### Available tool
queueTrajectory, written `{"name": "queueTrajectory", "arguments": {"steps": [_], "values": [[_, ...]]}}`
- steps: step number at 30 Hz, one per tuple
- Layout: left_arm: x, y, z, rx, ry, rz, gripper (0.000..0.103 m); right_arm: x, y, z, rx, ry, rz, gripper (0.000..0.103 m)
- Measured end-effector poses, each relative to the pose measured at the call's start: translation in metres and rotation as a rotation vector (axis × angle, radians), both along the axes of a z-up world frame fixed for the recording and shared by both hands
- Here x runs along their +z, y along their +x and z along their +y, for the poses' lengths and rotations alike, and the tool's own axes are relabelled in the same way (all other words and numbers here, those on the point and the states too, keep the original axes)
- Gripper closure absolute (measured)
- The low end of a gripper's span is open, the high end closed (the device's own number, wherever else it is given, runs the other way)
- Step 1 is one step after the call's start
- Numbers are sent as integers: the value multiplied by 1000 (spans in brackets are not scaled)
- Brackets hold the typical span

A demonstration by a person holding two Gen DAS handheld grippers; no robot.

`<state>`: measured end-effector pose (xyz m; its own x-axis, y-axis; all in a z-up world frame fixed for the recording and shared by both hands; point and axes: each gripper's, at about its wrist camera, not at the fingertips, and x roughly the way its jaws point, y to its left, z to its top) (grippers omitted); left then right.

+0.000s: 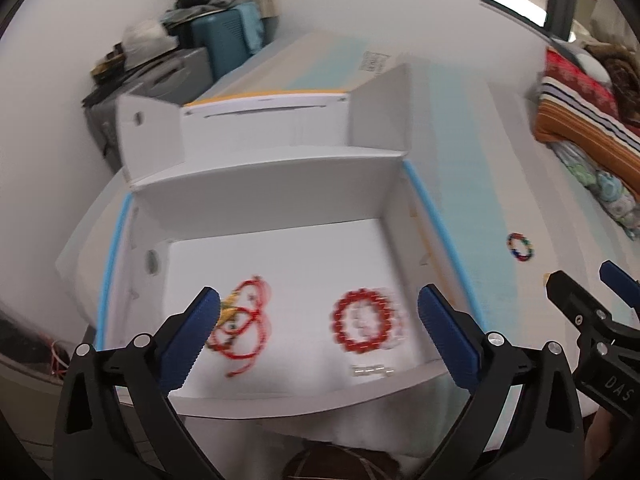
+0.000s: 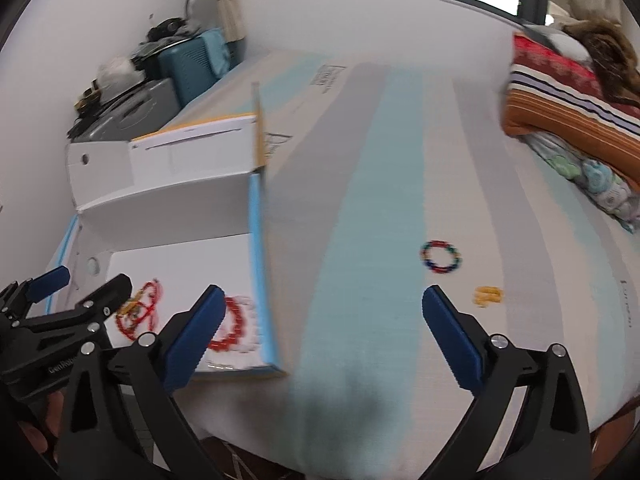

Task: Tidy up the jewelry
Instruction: 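Move both open tools back over the remaining bracelets on the bed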

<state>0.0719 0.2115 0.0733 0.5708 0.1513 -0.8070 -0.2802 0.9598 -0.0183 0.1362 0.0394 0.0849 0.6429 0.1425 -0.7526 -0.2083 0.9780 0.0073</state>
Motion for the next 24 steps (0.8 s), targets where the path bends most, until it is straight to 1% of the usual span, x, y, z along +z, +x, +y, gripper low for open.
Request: {"name": "queueTrajectory", "arguments": {"steps": [5, 10, 12, 14, 18, 22, 24], "values": [[-1, 20, -43, -61, -4, 5, 6, 1, 5, -46, -63, -19, -9, 8], [-5, 40, -83, -130, -9, 0, 6, -8, 16, -99, -132, -8, 11, 8], [-10, 51, -101, -150, -5, 20, 6, -13, 22, -114, -152, -4, 23, 8], [-16, 63, -118, -176, -22, 40, 6, -19, 29, -136, -175, 1, 38, 8], [-26, 86, -151, -210, -38, 45, 6, -31, 42, -166, -212, -9, 55, 8], [-44, 113, -182, -234, -45, 77, 6, -53, 58, -196, -252, -13, 88, 8], [-55, 126, -194, -243, -47, 93, 6, -68, 68, -210, -265, -14, 121, 8]]}}
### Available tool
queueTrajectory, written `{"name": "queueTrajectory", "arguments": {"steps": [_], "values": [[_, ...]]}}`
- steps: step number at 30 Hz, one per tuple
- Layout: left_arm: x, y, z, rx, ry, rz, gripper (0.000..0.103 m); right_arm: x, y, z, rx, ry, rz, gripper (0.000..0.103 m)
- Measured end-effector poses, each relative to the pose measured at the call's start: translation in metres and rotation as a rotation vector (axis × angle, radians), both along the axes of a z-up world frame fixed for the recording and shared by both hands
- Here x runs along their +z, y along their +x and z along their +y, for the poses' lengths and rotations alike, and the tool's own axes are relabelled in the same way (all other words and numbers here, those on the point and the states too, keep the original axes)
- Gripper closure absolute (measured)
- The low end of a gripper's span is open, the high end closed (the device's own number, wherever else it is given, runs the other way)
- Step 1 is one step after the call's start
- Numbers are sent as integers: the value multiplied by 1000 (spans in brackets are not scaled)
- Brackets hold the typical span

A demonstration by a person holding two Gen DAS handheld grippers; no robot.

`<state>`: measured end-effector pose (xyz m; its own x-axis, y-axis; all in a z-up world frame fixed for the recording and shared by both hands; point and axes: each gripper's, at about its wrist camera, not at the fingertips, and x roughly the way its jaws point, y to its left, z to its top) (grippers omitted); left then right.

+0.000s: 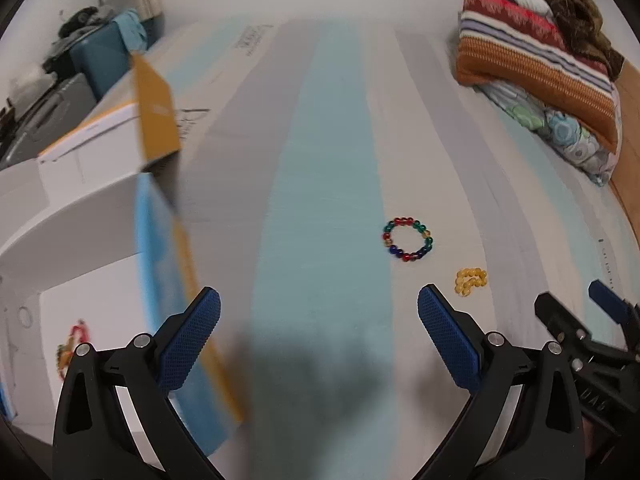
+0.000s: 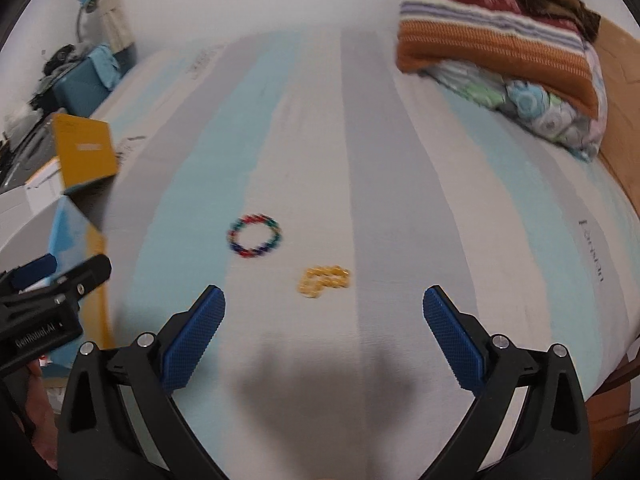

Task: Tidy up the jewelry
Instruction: 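Move both open tools back over the remaining bracelets on the bed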

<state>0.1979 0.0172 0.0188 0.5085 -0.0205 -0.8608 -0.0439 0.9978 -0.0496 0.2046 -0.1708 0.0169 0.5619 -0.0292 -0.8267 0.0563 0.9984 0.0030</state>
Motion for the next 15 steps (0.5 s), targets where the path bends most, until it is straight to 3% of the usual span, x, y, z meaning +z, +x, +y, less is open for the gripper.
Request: {"name": "queueTrajectory", "arguments": {"steps": [7, 15], "values": [[-47, 44, -38, -52, 21, 66, 6, -53, 31, -27, -15, 13, 85, 8], [-95, 80, -51, -57, 5, 98, 6, -88, 53, -30, -6, 26, 103, 8]]}}
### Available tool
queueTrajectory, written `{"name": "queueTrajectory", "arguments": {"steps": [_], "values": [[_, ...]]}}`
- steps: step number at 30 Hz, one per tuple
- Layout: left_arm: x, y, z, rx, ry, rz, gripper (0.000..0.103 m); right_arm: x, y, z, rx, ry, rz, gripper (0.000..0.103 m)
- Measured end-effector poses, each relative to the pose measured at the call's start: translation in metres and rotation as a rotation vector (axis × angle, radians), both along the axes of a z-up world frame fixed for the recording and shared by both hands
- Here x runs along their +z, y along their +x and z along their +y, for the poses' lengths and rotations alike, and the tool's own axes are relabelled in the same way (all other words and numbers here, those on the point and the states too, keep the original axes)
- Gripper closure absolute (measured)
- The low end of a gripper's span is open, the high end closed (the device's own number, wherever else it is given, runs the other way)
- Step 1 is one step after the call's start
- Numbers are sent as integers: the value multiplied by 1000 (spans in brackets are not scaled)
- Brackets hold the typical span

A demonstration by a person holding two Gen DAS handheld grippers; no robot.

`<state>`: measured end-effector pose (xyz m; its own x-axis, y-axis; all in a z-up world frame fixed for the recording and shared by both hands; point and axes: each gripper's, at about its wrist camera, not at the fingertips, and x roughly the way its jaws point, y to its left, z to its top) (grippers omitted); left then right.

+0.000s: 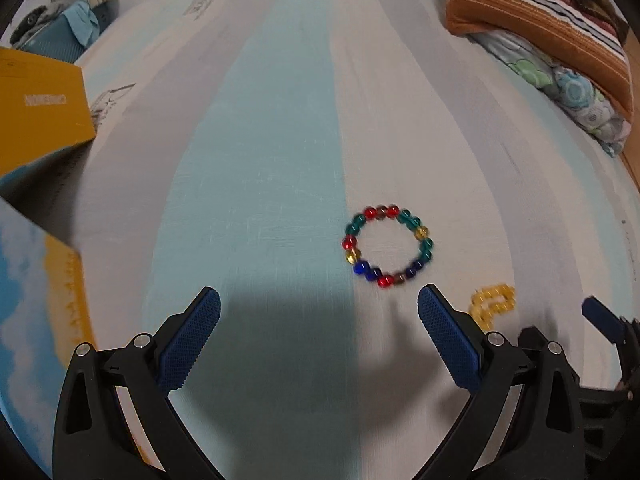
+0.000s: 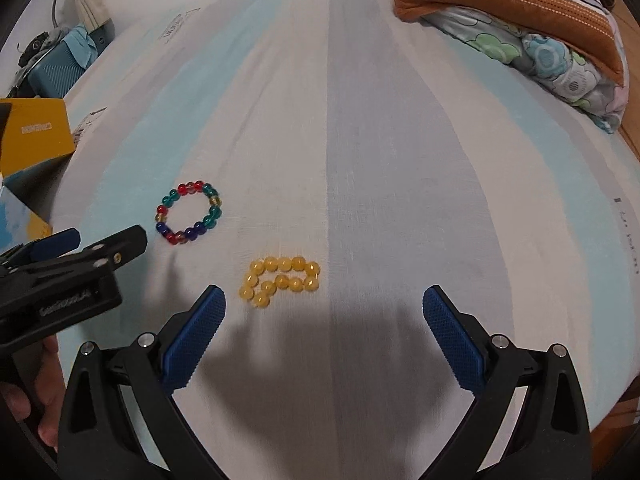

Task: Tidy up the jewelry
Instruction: 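Move both open tools back over the remaining bracelets on the bed, then grasp the multicolour bead bracelet with the left tool while the right tool grasps the yellow bead bracelet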

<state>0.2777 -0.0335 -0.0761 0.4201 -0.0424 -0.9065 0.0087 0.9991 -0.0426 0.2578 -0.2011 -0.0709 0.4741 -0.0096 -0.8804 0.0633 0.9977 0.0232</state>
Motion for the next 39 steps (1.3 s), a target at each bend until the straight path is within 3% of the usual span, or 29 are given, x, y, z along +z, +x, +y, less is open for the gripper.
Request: {"name": "queueTrajectory", "arguments": {"steps": [3, 10, 14, 18, 22, 28, 36, 39], "values": [[-7, 12, -1, 13, 13, -8, 6, -4, 9, -2, -5, -1, 2, 9], [-31, 34, -3, 15, 60, 22, 7, -25, 24, -5, -24, -16, 42, 25], [-39, 35, -3, 27, 46, 24, 7, -33, 28, -5, -11, -14, 53, 31], [-39, 33, -6, 15, 55, 13, 12, -35, 28, -4, -6, 19, 59, 48], [-37, 28, -11, -2, 48, 7, 24, -36, 28, 0, -1, 10, 64, 65], [-36, 27, -13, -21, 41, 3, 40, -37, 32, -2, -18, 32, 70, 70], [-32, 25, -12, -25, 26, 15, 77, -37, 30, 0, -30, 15, 61, 91], [-31, 24, -9, -24, 21, 17, 91, -37, 29, 0, -33, 14, 57, 94]]}}
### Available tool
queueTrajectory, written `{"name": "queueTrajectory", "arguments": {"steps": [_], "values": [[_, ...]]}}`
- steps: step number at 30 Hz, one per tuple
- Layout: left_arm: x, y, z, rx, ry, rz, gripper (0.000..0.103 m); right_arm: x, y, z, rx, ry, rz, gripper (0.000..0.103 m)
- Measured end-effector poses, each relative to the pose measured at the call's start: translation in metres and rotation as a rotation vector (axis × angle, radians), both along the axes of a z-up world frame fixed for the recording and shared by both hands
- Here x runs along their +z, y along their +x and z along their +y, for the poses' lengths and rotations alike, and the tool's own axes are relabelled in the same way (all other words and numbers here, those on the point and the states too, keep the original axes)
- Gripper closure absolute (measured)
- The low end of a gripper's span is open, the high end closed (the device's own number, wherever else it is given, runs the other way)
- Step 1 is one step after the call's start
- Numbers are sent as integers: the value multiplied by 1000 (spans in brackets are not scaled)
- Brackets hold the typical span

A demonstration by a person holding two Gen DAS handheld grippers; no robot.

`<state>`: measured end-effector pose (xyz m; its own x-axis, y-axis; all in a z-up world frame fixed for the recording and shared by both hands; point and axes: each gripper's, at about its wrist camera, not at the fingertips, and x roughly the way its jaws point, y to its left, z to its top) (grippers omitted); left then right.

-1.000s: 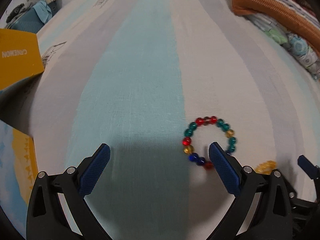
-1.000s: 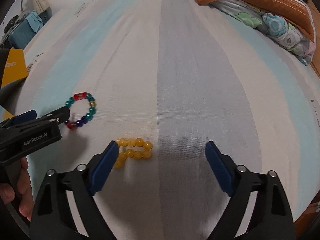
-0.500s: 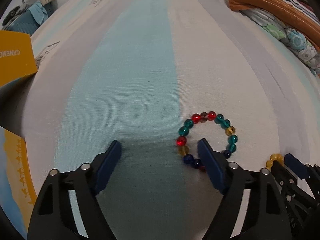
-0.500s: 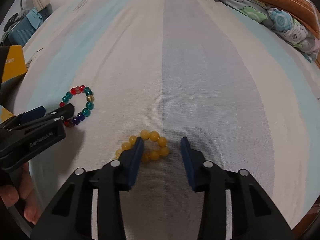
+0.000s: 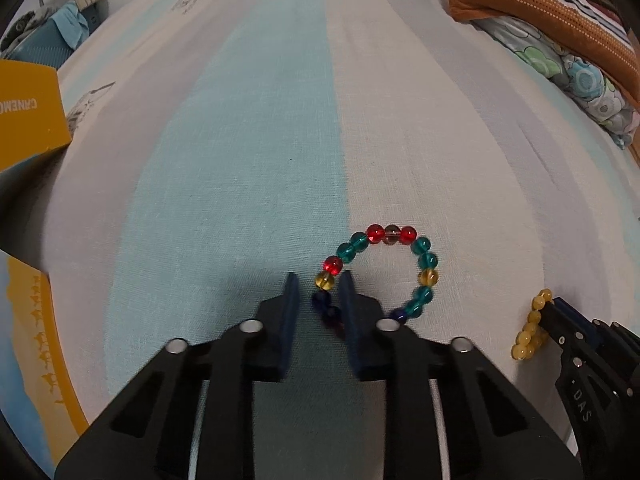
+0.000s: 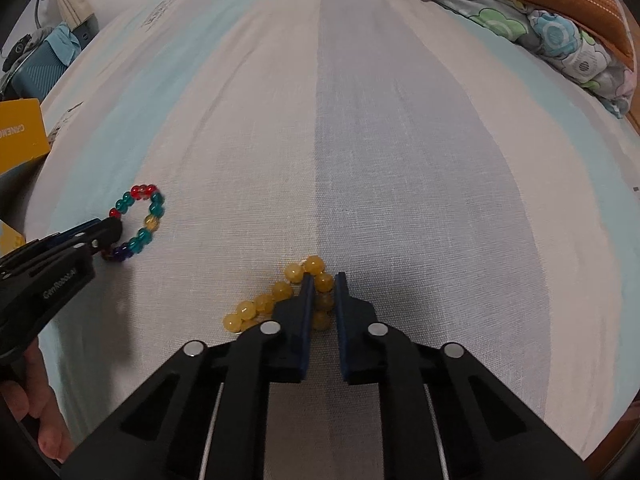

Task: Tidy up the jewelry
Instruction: 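Grasp the multicolour bead bracelet with the left tool while the right tool grasps the yellow bead bracelet, then carry both bracelets into the white box and open both tools to release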

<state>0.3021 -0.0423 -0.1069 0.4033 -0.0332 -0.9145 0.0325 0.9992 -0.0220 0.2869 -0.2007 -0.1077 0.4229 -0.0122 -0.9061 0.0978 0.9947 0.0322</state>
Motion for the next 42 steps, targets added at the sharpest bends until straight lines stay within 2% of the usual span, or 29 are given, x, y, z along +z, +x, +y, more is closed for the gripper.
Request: {"name": "queueTrajectory", "arguments": {"steps": [23, 42], "values": [[26, -19, 5, -43, -70, -39, 94, 43, -18, -2, 18, 45, -116, 94], [70, -44, -3, -82, -105, -124, 94, 71, -33, -6, 34, 66, -181, 94]]}}
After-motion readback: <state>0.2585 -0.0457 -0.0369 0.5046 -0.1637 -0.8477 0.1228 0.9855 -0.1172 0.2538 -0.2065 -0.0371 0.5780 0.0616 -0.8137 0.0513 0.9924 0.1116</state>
